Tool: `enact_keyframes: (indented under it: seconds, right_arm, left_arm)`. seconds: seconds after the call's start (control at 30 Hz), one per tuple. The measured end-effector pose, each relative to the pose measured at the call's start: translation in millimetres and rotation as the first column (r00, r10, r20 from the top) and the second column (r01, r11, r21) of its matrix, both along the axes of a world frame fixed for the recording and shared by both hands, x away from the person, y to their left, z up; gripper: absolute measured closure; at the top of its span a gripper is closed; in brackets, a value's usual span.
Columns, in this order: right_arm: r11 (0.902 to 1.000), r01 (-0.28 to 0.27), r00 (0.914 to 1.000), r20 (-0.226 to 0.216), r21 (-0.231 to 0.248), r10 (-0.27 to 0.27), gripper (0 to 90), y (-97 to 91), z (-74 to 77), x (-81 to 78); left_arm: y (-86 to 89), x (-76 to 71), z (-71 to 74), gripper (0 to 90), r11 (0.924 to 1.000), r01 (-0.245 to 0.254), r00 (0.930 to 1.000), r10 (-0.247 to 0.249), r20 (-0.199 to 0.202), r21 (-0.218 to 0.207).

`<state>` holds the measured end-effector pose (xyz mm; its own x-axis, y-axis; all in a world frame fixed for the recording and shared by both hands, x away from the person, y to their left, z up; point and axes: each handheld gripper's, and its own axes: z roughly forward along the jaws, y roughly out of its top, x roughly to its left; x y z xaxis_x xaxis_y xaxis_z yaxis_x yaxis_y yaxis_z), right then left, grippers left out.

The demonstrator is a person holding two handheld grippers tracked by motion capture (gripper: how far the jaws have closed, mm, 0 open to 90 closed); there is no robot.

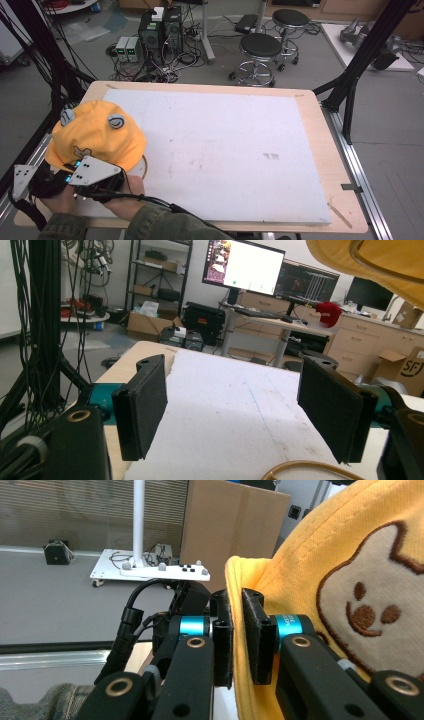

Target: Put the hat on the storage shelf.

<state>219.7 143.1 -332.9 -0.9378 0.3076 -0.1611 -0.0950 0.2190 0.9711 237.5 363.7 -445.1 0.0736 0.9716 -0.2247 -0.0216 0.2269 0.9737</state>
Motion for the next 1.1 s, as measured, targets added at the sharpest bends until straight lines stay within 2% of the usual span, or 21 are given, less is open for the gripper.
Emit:
enact_keyframes:
  seconds: [0.17, 0.3, 0.43, 0.6, 0.7, 0.8, 0.83, 1.0, 1.1]
  right_arm:
    - [0.9999, 0.006, 1.0, 0.006, -0.008, -0.006, 82.9, -0.2, 0.0, -0.7]
    - [1.0, -0.001, 1.0, 0.009, -0.008, 0.002, 74.7, 0.5, 0.0, -1.3]
    - [0.9998, -0.014, 0.9982, 0.058, 0.011, 0.014, 64.3, 1.7, 2.8, -7.9]
    - [0.9978, -0.006, 0.9956, 0.093, 0.066, -0.001, 51.6, -2.3, 10.2, -12.4]
    - [0.9936, 0.013, 0.9876, 0.154, 0.112, -0.031, 44.8, -8.1, 15.7, -14.4]
    - [0.9824, 0.061, 0.9719, 0.214, 0.177, -0.099, 37.9, -15.8, 22.2, -16.7]
    - [0.9772, 0.073, 0.9688, 0.219, 0.199, -0.117, 35.7, -18.8, 24.5, -16.3]
    - [0.9508, 0.148, 0.959, 0.196, 0.272, -0.205, 27.8, -34.5, 36.3, -6.8]
    - [0.9378, 0.192, 0.954, 0.169, 0.289, -0.247, 21.9, -44.1, 43.1, 2.8]
  left_arm:
    - [-0.6, 0.4, -0.1, 28.2, 1.0, 0.002, 1.0, -0.002, 0.0, 0.002]
    - [-0.8, 0.3, -0.1, 28.3, 1.0, 0.003, 1.0, -0.003, 0.0, 0.002]
    - [-0.3, 0.4, 0.0, 28.3, 1.0, 0.0, 1.0, 0.0, 0.001, 0.002]
    - [-0.4, 0.2, 0.3, 28.3, 1.0, 0.002, 1.0, -0.002, 0.001, 0.004]
    - [-0.5, 0.3, 0.3, 28.3, 1.0, 0.003, 1.0, -0.003, 0.002, 0.003]
    - [-0.4, 0.4, 0.2, 28.3, 1.0, 0.003, 1.0, -0.003, 0.0, 0.003]
    - [-0.5, 0.4, 0.2, 28.3, 1.0, 0.003, 1.0, -0.003, 0.0, 0.003]
    - [-1.1, 0.0, 0.5, 28.5, 1.0, 0.005, 1.0, -0.005, 0.0, 0.002]
    - [-2.0, 0.0, 0.7, 28.5, 1.0, 0.006, 1.0, -0.006, 0.002, 0.002]
